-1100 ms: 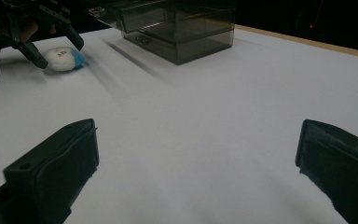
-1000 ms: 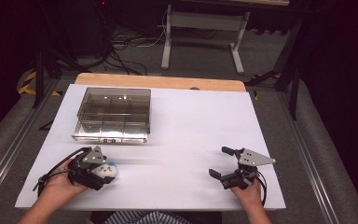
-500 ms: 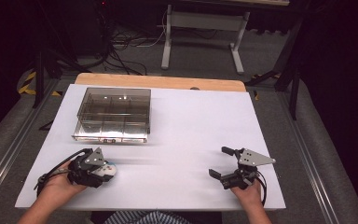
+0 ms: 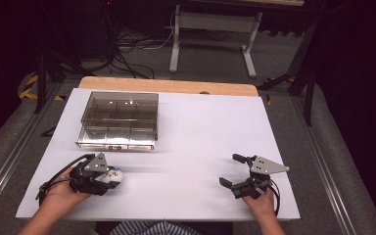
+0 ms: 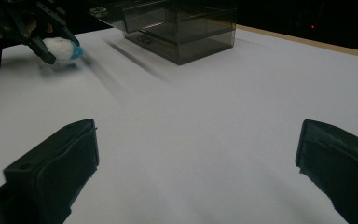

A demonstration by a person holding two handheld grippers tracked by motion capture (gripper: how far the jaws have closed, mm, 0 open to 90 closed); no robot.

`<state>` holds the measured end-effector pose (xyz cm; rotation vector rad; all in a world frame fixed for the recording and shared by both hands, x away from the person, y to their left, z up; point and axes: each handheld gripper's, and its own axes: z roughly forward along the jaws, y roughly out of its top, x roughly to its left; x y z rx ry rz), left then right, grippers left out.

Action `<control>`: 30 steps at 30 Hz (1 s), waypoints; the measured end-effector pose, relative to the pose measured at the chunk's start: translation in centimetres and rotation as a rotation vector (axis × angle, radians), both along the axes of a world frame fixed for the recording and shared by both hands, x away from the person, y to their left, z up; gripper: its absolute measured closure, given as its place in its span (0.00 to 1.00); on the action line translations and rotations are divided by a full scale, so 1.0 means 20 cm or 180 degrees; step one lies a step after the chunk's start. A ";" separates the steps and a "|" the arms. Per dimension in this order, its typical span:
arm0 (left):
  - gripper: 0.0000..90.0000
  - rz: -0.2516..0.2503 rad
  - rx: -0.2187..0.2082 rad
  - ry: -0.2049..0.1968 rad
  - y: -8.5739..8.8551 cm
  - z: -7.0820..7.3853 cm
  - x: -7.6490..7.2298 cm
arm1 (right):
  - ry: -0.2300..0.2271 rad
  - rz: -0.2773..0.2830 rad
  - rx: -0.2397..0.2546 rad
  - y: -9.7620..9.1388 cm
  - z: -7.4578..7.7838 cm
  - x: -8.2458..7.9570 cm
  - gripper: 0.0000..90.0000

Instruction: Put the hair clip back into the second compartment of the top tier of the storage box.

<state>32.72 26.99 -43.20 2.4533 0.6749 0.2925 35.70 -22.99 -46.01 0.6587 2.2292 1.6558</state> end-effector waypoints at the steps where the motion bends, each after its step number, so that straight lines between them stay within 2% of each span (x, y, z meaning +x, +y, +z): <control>1: 0.51 0.0011 -0.0029 -0.0015 0.00 0.00 0.00 | 0.0001 -0.0001 -0.0001 0.00 0.00 0.00 0.00; 8: 0.51 0.0024 -0.0100 -0.0054 0.01 0.02 0.00 | 0.0004 -0.0001 -0.0001 0.00 0.00 0.00 0.00; 13: 0.51 0.0041 -0.0207 -0.0150 0.02 0.04 -0.01 | 0.0003 -0.0006 0.0002 0.00 0.00 0.00 0.00; 18: 0.51 0.0060 -0.0253 -0.0179 0.03 0.05 -0.01 | 0.0005 -0.0007 0.0000 0.00 0.00 0.00 0.00; 30: 0.51 0.0125 -0.0486 -0.0286 0.05 0.09 -0.01 | 0.0002 -0.0010 -0.0004 0.00 0.00 0.00 0.00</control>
